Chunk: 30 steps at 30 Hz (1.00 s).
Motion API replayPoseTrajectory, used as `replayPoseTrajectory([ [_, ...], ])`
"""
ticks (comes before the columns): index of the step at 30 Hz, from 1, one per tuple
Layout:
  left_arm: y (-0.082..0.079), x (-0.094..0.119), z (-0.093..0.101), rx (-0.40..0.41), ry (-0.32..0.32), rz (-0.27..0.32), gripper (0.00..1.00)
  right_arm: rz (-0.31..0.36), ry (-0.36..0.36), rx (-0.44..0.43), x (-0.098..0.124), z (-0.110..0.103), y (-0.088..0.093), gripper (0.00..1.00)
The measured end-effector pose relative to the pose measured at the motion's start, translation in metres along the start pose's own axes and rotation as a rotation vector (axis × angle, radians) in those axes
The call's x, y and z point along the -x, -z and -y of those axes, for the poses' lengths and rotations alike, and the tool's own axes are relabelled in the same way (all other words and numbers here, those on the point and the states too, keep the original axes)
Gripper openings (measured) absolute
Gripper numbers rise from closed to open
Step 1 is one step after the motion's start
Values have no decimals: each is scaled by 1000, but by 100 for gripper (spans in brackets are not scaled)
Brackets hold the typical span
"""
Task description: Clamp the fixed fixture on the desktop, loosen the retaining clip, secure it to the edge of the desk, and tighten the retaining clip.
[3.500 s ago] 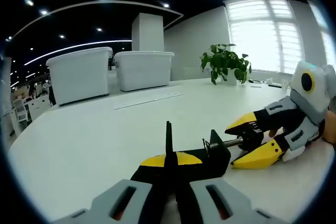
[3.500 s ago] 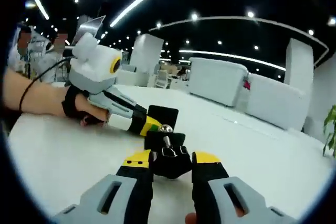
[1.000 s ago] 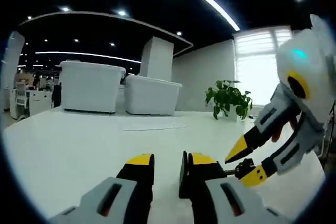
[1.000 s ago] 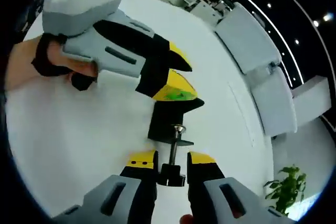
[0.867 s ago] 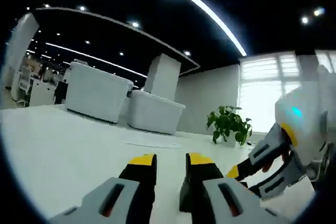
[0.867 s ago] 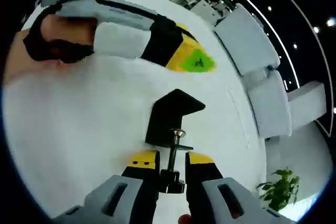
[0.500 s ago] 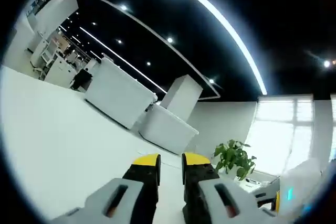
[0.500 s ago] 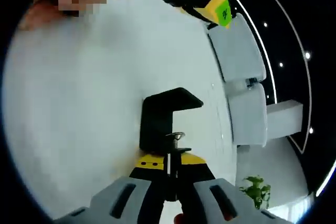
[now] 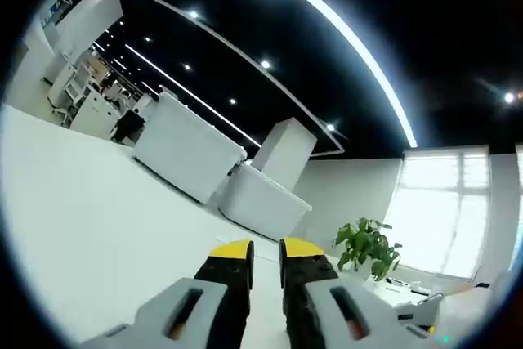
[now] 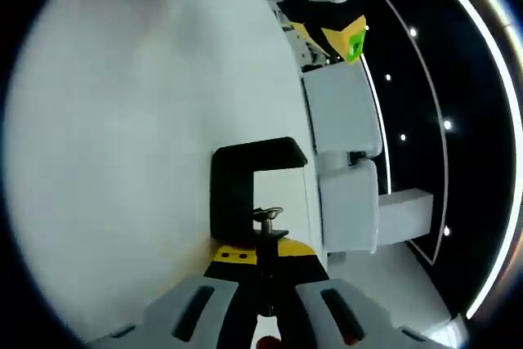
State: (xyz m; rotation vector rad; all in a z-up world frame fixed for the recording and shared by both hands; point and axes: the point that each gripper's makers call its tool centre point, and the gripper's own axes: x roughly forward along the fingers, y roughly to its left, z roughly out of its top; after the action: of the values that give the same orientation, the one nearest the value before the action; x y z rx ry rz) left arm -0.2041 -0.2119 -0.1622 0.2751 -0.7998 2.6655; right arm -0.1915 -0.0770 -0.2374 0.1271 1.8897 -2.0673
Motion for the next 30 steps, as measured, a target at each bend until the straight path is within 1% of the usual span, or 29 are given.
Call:
replayPoseTrajectory([
  [1, 1, -1, 1, -9, 2, -3, 13, 4, 5, 11, -4, 0, 0, 2],
  [4, 3, -2, 3, -27, 8, -14, 13, 72, 71, 53, 1, 6, -7, 2],
  [5, 5, -3, 5, -31, 11, -28, 12, 90, 99, 71, 5, 9, -9, 2],
  [6, 7, -3, 7, -44, 24, -36, 11, 107, 121, 59, 8, 12, -10, 2],
  [7, 7, -4, 8, -47, 26, -36, 11, 128, 140, 28, 11, 15, -12, 2],
  [8, 7, -4, 8, -49, 27, -37, 11, 157, 164, 18, 16, 21, -15, 2],
  [9, 6, -4, 7, -48, 28, -35, 11, 172, 194, 30, 19, 27, -17, 2],
  [10, 5, -3, 6, -41, 26, -29, 11, 187, 225, 26, 24, 33, -18, 2],
  [11, 3, -2, 4, -32, 21, -20, 11, 203, 237, 3, 30, 38, -19, 2],
  [12, 0, -1, 3, -23, 19, -11, 11, 218, 262, 1, 38, 46, -20, 2],
  [13, -1, -1, 2, -17, 18, -7, 11, 229, 284, 1, 45, 52, -21, 2],
  [15, -3, 0, 2, -10, 18, 3, 11, 239, 299, -15, 54, 62, -20, 2],
  [16, -4, 1, 3, -9, 19, 4, 11, 247, 323, -22, 62, 69, -20, 2],
  [17, -5, 2, 4, -10, 17, 6, 10, 257, 331, -37, 71, 75, -19, 2],
  [18, -7, 4, 3, -32, 8, 18, 10, 279, 346, -79, 80, 82, -19, 2],
  [19, -11, 6, 5, -51, 9, 40, 10, 296, 363, -104, 91, 90, -19, 2],
  [20, -12, 8, 6, -54, 8, 48, 10, 304, 375, -102, 102, 96, -19, 2],
  [21, -13, 9, 6, -53, 6, 53, 10, 331, 401, -147, 120, 105, -20, 2],
  [23, -15, 12, 7, -36, 6, 62, 10, 406, 444, -177, 151, 119, -28, 2],
  [25, -15, 15, 8, -25, 4, 64, 9, 473, 459, -246, 182, 131, -34, 2],
  [26, -13, 14, 8, -34, -2, 59, 9, 503, 460, -287, 197, 136, -36, 2],
  [28, -10, 17, 12, -47, -1, 39, 9, 549, 438, -357, 215, 141, -40, 2],
  [29, -8, 21, 16, -76, 9, 22, 9, 580, 417, -418, 231, 146, -42, 2],
  [30, -7, 19, 15, -80, 6, 23, 9, 607, 388, -453, 243, 147, -44, 2],
])
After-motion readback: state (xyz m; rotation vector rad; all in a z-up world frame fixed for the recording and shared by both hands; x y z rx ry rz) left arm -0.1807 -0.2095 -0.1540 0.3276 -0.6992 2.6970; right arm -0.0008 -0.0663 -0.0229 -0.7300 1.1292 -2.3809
